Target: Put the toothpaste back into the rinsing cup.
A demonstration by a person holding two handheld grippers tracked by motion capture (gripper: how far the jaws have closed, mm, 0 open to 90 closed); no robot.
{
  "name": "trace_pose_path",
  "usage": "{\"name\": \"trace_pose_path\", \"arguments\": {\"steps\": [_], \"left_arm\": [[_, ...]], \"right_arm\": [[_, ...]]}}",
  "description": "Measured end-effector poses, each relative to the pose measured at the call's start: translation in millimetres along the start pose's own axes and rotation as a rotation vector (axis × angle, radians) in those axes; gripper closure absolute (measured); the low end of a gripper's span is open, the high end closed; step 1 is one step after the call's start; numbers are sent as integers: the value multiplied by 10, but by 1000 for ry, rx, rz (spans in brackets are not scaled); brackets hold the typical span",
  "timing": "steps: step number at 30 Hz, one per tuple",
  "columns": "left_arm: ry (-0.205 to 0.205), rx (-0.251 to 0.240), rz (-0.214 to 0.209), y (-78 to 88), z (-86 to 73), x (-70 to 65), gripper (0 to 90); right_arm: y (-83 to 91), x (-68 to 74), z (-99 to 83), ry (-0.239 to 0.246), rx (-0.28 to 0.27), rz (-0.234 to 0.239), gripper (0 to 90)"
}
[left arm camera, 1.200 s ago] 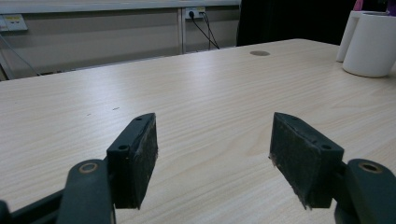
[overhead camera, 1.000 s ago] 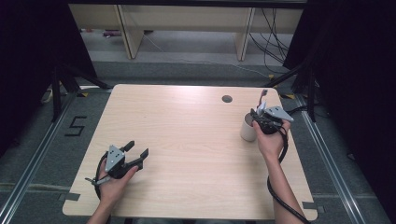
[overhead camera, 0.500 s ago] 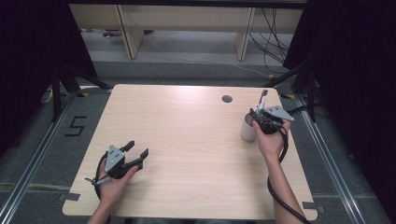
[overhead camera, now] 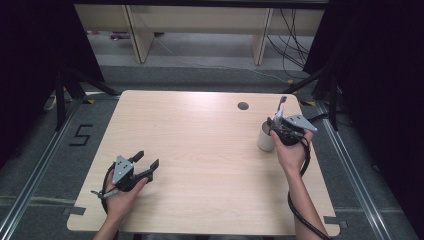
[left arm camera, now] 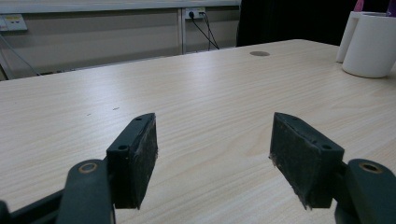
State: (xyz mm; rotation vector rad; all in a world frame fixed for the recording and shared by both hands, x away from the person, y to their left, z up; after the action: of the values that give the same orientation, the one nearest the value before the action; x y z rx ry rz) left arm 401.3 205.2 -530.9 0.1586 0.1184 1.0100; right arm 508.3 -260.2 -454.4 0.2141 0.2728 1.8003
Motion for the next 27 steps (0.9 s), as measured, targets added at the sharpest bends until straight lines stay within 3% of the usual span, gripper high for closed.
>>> {"name": "trace_pose_path", "arguments": {"steps": [3,5,9,10,13,17,18,21,22,27], "left_arm": [[0,-1,0,-1,0,1,321],[2,0,0,-1,0,1,321],[0,-1,0,-1,0,2,321],[0,-1,0,-1,0,2,321],[2,2,1,-2,0,1,321],[-2,2,1,-1,0,-1,321],[-1,1,1,-1,0,0,321],[1,3,2,-2,0,1,321],[1,3,3,-2,0,0,321],[1,2,3,-2,0,1,320]], "right_arm": [[21,2,10,3,-1,-4,531],[50,26,10,-27,13,-2,516],[74,-6,20,14,-1,-4,483],[98,18,9,-18,20,-2,475],[129,-2,-4,9,12,1,461],[187,1,-35,-14,15,4,443],[205,-23,-34,11,17,4,440],[273,-17,-48,-10,14,11,429],[293,-38,-46,10,12,9,428],[383,-51,-69,-4,16,12,424]]}}
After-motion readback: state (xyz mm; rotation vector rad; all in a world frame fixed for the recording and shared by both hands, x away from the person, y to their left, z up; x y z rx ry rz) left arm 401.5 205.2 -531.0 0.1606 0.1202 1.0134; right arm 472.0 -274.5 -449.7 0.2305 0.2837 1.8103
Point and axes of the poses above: each handheld gripper's, and its own axes: y roughly backward along the jaws, z roughly out of its top, x roughly to its left, the point moved 4 cm from there along -y, roughly forward along the jaws, and after that the axes turned 3 degrees about -z, right-handed, at the moved point
